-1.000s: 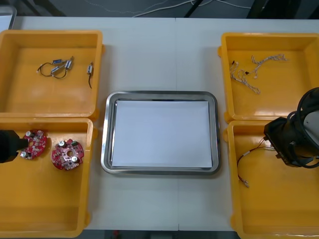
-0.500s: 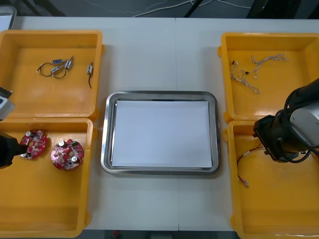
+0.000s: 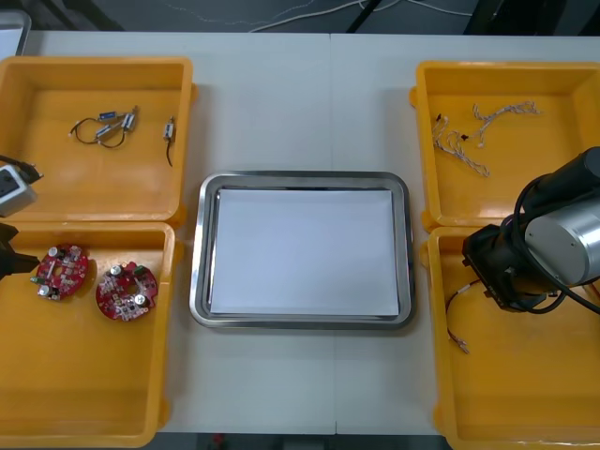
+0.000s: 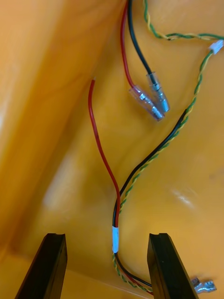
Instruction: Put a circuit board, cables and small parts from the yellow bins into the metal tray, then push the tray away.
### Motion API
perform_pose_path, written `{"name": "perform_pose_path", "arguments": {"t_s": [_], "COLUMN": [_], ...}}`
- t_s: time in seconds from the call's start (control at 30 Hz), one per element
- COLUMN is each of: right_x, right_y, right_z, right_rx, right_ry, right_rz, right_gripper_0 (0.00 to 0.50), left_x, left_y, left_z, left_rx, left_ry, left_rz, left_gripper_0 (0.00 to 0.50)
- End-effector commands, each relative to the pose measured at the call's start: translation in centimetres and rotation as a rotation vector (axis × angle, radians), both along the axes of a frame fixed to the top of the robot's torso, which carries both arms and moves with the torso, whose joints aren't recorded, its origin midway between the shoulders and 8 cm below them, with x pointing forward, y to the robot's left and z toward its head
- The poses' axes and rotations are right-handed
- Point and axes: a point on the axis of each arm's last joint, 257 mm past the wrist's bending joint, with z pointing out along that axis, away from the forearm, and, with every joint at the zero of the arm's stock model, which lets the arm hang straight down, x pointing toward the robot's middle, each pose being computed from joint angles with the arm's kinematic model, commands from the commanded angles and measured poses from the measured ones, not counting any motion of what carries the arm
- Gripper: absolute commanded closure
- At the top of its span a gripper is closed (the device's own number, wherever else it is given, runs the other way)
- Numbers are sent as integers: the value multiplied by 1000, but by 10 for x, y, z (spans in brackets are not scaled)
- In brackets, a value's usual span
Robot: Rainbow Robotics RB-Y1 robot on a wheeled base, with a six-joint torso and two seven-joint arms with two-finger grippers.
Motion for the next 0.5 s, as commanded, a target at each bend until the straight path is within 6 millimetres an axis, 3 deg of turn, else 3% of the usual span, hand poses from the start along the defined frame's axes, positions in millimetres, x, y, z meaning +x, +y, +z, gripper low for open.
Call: {"name": "perform_pose_path", "arguments": {"t_s": [0.03,0.27,0.5], "right_x": [-11,-19,-19], "right_y": [11,9,11], "right_z": [-13,-23,-29], "right_rx": [12,17,27], "right_ry": [20,35,18], "right_rz": [49,49,52], "right_gripper_0": [0,0,0], "left_x": [14,21,27], "left_y": [22,43,49], "left_z": [23,22,20], "left_rx": [93,179,189], "left_ry": [-49,-47,-45], "left_rz": [-69,-192,-277], "left_gripper_0": [0,0,0]}}
